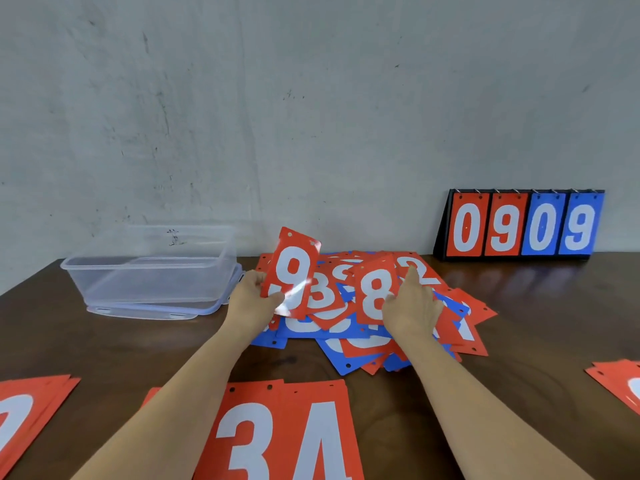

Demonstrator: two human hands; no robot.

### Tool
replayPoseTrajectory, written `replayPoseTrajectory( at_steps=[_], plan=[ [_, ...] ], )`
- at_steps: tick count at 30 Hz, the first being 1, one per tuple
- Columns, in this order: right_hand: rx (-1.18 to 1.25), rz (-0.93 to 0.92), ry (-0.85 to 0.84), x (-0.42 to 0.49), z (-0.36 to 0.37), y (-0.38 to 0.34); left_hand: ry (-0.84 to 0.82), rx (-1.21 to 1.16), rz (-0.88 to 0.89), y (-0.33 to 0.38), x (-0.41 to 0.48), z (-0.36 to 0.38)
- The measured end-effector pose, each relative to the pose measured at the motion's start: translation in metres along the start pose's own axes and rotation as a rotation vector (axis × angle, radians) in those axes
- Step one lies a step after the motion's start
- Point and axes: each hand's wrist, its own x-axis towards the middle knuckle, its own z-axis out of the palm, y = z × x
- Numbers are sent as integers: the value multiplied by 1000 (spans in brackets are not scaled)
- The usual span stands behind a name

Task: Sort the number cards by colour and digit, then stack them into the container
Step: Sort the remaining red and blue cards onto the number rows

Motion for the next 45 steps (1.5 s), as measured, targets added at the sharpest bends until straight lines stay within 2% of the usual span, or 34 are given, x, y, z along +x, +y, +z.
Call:
replayPoseTrajectory(
  at_steps=[5,9,17,21,24,26,28,31,37,41,45],
  plan=[
    [644,154,-30,4,-11,4,52,-58,21,11,-4,-8],
    [905,188,-166,-4,-31,-8,34,-114,30,21,-12,-13],
    [980,39,-278,-30,-49,-26,-47,-319,8,37,-37,-9],
    [957,18,-255,-44,-48,-36,-171,-547,-101,48,-54,2],
    [910,5,-216,-53,-52,-39,-171,-667,-214,57,-68,11],
    [884,-9,-191,-58,-58,-37,-189,-551,-165,60,-75,16],
    [857,-31,-166,-62,-66,-30,-223,-380,15,64,-88,19],
    [802,-73,-137,-70,-78,-14,-145,-291,177,67,-101,25],
    [737,-124,-93,-79,-110,27,-166,-225,153,91,-128,44],
    [690,-97,-111,-77,-138,62,-301,-311,110,111,-144,61],
    [682,-85,-166,-70,-166,104,-394,-294,32,123,-160,87]
  ],
)
